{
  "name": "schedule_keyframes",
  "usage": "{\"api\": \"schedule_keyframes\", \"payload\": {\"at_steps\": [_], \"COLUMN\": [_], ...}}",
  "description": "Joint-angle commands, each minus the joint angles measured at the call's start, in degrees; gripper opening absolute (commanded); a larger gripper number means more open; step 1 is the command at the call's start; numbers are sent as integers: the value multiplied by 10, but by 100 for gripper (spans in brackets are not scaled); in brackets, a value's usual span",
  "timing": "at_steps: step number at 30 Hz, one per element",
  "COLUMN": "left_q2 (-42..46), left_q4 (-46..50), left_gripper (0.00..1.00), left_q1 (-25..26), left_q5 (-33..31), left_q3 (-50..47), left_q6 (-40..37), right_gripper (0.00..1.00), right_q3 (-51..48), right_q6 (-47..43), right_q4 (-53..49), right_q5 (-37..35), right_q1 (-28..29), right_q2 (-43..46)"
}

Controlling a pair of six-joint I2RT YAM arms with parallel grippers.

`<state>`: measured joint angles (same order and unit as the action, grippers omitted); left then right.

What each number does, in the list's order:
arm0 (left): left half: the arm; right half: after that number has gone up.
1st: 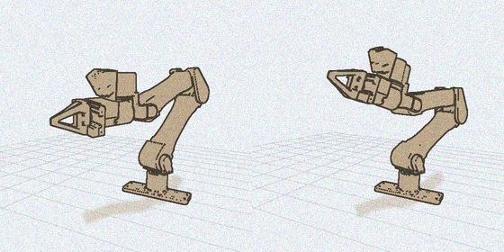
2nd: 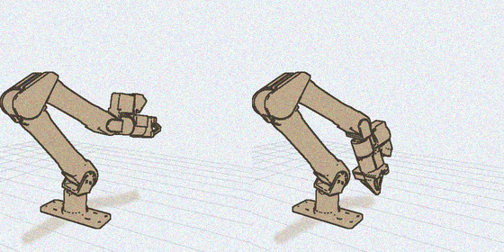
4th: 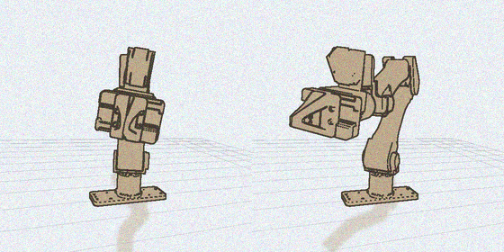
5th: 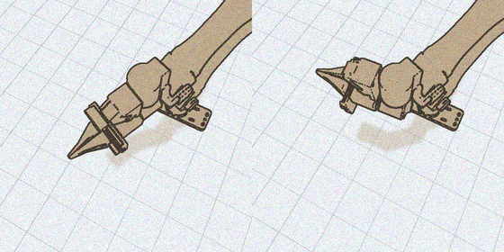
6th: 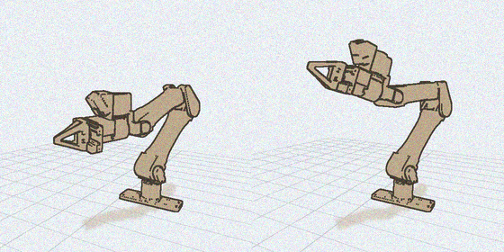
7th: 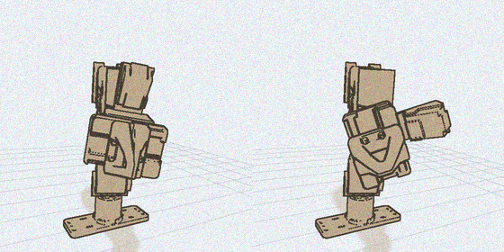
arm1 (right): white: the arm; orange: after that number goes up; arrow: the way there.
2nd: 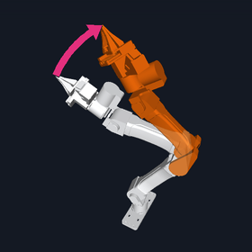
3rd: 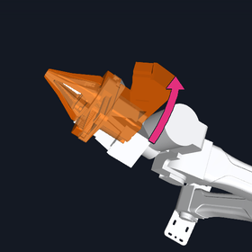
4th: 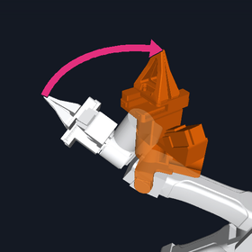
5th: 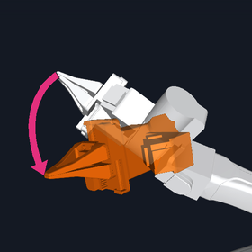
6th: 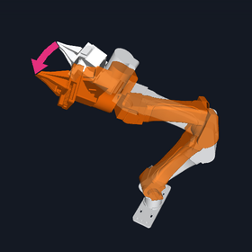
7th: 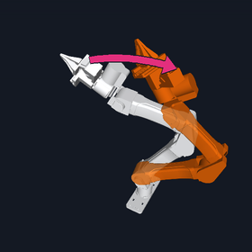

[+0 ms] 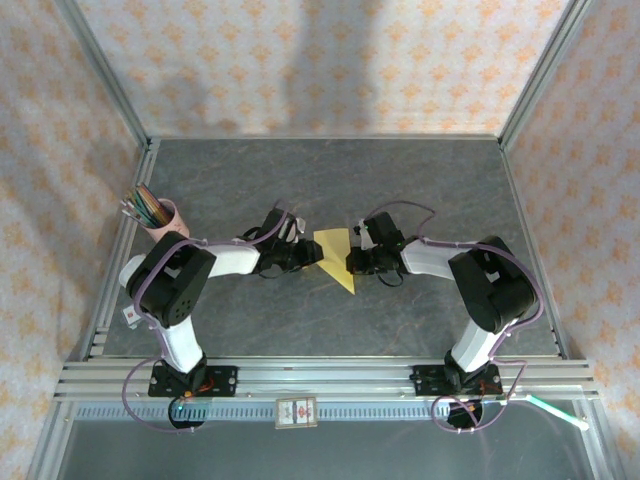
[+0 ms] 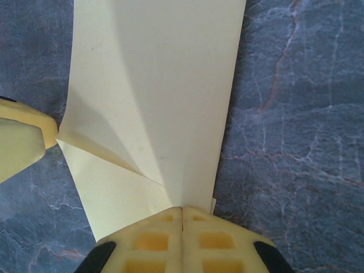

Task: Fold a paper plane with a square sheet of paper (pick it up from the middle)
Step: Fourth fold the wing at the center of the table.

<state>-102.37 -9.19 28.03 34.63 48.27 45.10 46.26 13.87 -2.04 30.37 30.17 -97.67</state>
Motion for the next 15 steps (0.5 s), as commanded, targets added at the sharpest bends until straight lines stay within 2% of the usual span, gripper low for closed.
{"api": "schedule_keyframes", "payload": {"at_steps": [1, 8, 15], "left_q2": [-9, -14, -16], "left_q4": [8, -14, -19], "left_gripper": [36, 33, 29], "left_q1": [3, 4, 4], "left_q5": [-2, 28, 33], "left_q3": [2, 8, 14], "left_q6": [-6, -2, -12], "right_gripper": [5, 5, 5], "right_q3": [-16, -15, -16], "right_q6": [-6, -6, -7], "right_q4": [-22, -21, -23], "right_q5": [-32, -32, -33], "right_q1": [-2, -2, -2], "right_q2": [-13, -15, -14]}}
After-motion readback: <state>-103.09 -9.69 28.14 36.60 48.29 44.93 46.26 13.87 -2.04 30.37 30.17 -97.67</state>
